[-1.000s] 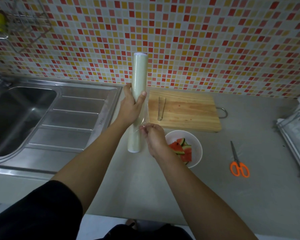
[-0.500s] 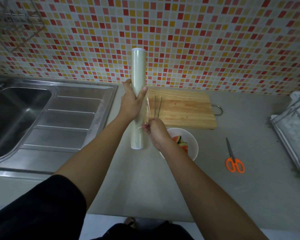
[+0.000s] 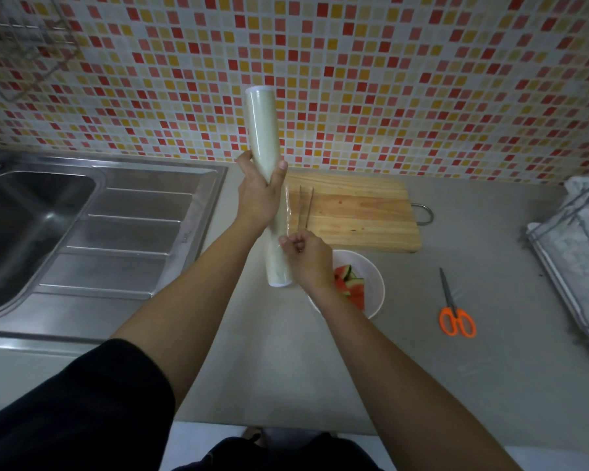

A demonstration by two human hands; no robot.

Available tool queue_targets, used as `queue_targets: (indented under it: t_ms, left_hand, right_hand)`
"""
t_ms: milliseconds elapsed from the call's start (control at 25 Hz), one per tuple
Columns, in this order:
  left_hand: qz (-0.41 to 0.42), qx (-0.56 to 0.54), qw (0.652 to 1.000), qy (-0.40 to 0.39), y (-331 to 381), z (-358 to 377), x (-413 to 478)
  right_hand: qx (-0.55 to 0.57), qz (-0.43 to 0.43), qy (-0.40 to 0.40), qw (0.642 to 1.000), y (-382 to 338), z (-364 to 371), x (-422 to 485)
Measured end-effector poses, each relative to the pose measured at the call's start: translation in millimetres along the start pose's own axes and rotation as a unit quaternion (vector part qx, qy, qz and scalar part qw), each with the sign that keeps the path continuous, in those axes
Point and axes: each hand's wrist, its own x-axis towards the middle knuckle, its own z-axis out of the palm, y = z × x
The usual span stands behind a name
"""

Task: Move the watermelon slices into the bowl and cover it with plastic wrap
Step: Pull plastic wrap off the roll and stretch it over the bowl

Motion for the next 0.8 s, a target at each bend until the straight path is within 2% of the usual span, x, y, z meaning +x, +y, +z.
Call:
queue_targets:
  t_ms: [200,360,440,640,720,800]
  left_hand:
    - [0.016,0.026,1.000,0.010,-4.7,3.4,-6.2]
    - [-0.005,0.035,0.999,0.015,-10.1,1.2,-6.3]
    - [-0.011,0.039,0.999,0.010,-11.7,0.2,-6.3]
    - [-0.024,0.025,0.999,0.017,-10.4,0.6,-5.6]
    - [-0.018,0.015,0.999,0.024,-7.3,2.7,-5.2]
    - [-0.009,0.010,1.000,0.028,-4.9,5.0,-5.9]
  right_hand:
    - [-0.056,0.004,0.013,0.998,-2.5,5.9,-3.5]
    - [-0.003,0.054,-0.051,0.997,-3.3,-5.3,4.2]
    - [-0.004,0.050,-0.078,0.996,-1.3,-12.7,8.7]
    - [-0.106,0.023,-0.086,0.990,1.3,-11.9,13.5]
    - [-0.036,0.081,-0.074,0.993,3.6,-1.8,11.5]
    - [0.123,0.166,-0.068,0.976,4.1,6.8,7.8]
